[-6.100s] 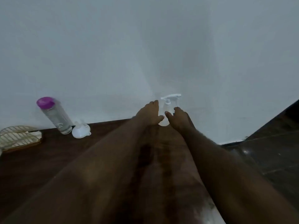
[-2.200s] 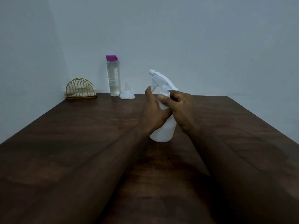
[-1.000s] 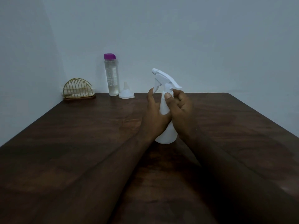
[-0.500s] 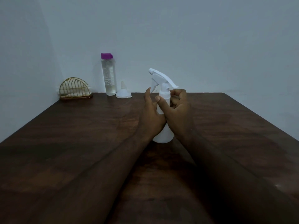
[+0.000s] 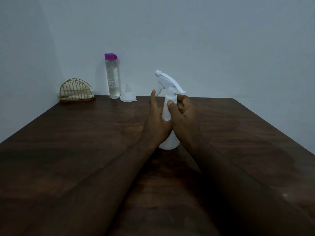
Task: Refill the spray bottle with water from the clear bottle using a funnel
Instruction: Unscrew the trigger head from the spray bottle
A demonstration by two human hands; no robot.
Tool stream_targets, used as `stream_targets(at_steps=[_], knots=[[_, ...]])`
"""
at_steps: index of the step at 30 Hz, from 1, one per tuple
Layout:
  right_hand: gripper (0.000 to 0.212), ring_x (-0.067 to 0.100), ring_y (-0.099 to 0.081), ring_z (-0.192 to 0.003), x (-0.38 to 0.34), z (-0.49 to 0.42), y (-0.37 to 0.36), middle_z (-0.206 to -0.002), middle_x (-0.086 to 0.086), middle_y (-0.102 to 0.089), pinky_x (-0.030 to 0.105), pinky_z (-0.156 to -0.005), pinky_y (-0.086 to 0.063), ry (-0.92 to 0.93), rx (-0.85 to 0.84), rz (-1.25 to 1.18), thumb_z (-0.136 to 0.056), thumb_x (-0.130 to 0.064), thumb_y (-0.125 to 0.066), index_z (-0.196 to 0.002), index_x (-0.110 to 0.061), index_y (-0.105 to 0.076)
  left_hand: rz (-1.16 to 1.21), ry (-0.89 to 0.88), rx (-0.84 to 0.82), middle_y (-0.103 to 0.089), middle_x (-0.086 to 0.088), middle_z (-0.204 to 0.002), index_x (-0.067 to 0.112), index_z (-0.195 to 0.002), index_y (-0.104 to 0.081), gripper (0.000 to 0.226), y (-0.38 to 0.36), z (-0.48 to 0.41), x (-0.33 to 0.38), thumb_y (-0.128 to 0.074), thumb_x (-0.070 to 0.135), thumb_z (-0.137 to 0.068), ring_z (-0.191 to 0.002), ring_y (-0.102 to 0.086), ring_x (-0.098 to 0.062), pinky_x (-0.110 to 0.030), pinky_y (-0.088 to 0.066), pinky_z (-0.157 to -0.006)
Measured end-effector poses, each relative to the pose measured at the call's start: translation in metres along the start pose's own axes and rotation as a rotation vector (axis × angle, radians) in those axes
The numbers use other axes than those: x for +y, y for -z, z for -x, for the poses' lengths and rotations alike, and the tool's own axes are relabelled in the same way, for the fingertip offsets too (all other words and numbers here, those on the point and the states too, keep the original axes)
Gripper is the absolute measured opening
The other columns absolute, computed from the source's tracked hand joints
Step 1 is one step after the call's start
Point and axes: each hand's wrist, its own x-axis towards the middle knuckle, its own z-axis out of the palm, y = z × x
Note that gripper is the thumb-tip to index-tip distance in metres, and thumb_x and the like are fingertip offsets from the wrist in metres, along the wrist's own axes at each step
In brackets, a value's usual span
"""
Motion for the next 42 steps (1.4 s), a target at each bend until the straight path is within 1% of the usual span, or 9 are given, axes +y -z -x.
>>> stream_targets(at_steps=[8, 13, 16, 18, 23, 28, 32, 37, 42], knots=[[0.027, 0.004, -0.071, -0.082, -0.003, -0.001, -0.002, -0.09, -0.006, -0.07, 0.022, -0.072, -0.058, -0.012, 0.042, -0.003, -0.088, -0.02, -0.073, -0.105, -0.021, -0.052, -0.033, 0.053, -0.043, -0.061, 0.028, -0.096, 0.011, -0.153, -0.007, 0.09, 0.001, 0.001, 0.0, -0.066, 0.027, -0.086, -0.091, -0.056, 0.013, -0.034, -0.05, -0.091], [0.017, 0.005, -0.07, -0.086, 0.0, -0.001, -0.001, -0.092, -0.009, -0.07, 0.027, -0.078, -0.058, -0.017, -0.004, -0.016, -0.095, -0.014, -0.06, -0.108, -0.023, -0.057, -0.066, 0.071, -0.008, -0.032, 0.001, -0.147, 0.015, -0.152, -0.006, 0.078, 0.002, 0.007, 0.001, -0.057, 0.007, -0.093, -0.127, -0.038, -0.012, 0.0, -0.018, -0.085], [0.033, 0.008, -0.071, -0.089, -0.002, 0.0, -0.002, -0.103, -0.002, -0.068, 0.024, -0.076, -0.058, -0.005, 0.028, -0.017, -0.089, -0.02, -0.072, -0.113, -0.018, -0.05, -0.076, 0.02, -0.006, -0.059, 0.019, -0.118, 0.012, -0.153, -0.006, 0.085, 0.001, 0.002, 0.001, -0.063, 0.017, -0.091, -0.111, -0.055, -0.004, -0.023, -0.04, -0.103], [0.031, 0.006, -0.071, -0.084, -0.005, -0.001, -0.002, -0.1, -0.001, -0.069, 0.021, -0.072, -0.057, 0.001, 0.038, 0.026, -0.089, -0.022, -0.071, -0.112, -0.016, -0.051, -0.065, 0.011, -0.006, -0.056, 0.039, -0.092, 0.012, -0.153, -0.007, 0.087, 0.002, 0.001, -0.003, -0.064, 0.024, -0.089, -0.091, -0.059, 0.007, -0.043, -0.052, -0.093], [0.015, -0.002, -0.068, -0.079, -0.003, 0.0, -0.001, -0.086, -0.012, -0.068, 0.016, -0.07, -0.054, -0.006, -0.016, 0.028, -0.098, -0.016, -0.057, -0.113, -0.015, -0.057, -0.037, -0.027, 0.021, -0.054, 0.026, -0.094, 0.002, -0.151, -0.01, 0.085, -0.002, 0.001, -0.004, -0.064, 0.025, -0.09, -0.085, -0.048, 0.029, -0.012, -0.043, -0.079], [0.033, 0.007, -0.07, -0.088, -0.004, -0.001, -0.002, -0.104, -0.001, -0.069, 0.023, -0.074, -0.058, -0.002, 0.04, 0.096, -0.088, -0.025, -0.072, -0.114, -0.017, -0.053, -0.048, -0.012, 0.002, -0.045, 0.045, -0.09, 0.007, -0.152, -0.006, 0.087, 0.0, -0.004, -0.012, -0.066, 0.018, -0.09, -0.087, -0.053, 0.021, -0.033, -0.052, -0.089], [0.012, 0.003, -0.069, -0.078, -0.006, 0.0, 0.001, -0.082, -0.008, -0.07, 0.021, -0.072, -0.056, -0.014, -0.027, 0.095, -0.098, -0.016, -0.057, -0.109, -0.017, -0.061, -0.087, -0.019, 0.084, -0.044, 0.033, -0.087, -0.008, -0.147, -0.018, 0.075, -0.004, -0.001, -0.012, -0.063, 0.014, -0.091, -0.079, -0.048, 0.032, 0.003, -0.039, -0.074], [0.042, 0.007, -0.068, -0.094, -0.007, 0.0, -0.003, -0.107, -0.001, -0.068, 0.024, -0.079, -0.057, -0.013, 0.042, 0.115, -0.086, -0.033, -0.073, -0.119, -0.017, -0.053, -0.064, 0.002, 0.027, -0.031, 0.01, -0.138, 0.012, -0.151, -0.01, 0.078, -0.002, 0.005, -0.005, -0.058, 0.007, -0.091, -0.113, -0.029, 0.005, 0.009, -0.018, -0.084], [0.062, 0.016, -0.067, -0.1, -0.01, -0.001, -0.001, -0.112, 0.001, -0.062, 0.036, -0.08, -0.059, -0.007, 0.111, 0.13, -0.081, -0.031, -0.077, -0.132, -0.024, -0.042, -0.083, -0.024, 0.004, -0.05, 0.03, -0.099, 0.005, -0.151, -0.01, 0.087, 0.0, 0.0, -0.007, -0.068, 0.014, -0.087, -0.086, -0.049, 0.027, -0.001, -0.042, -0.079]])
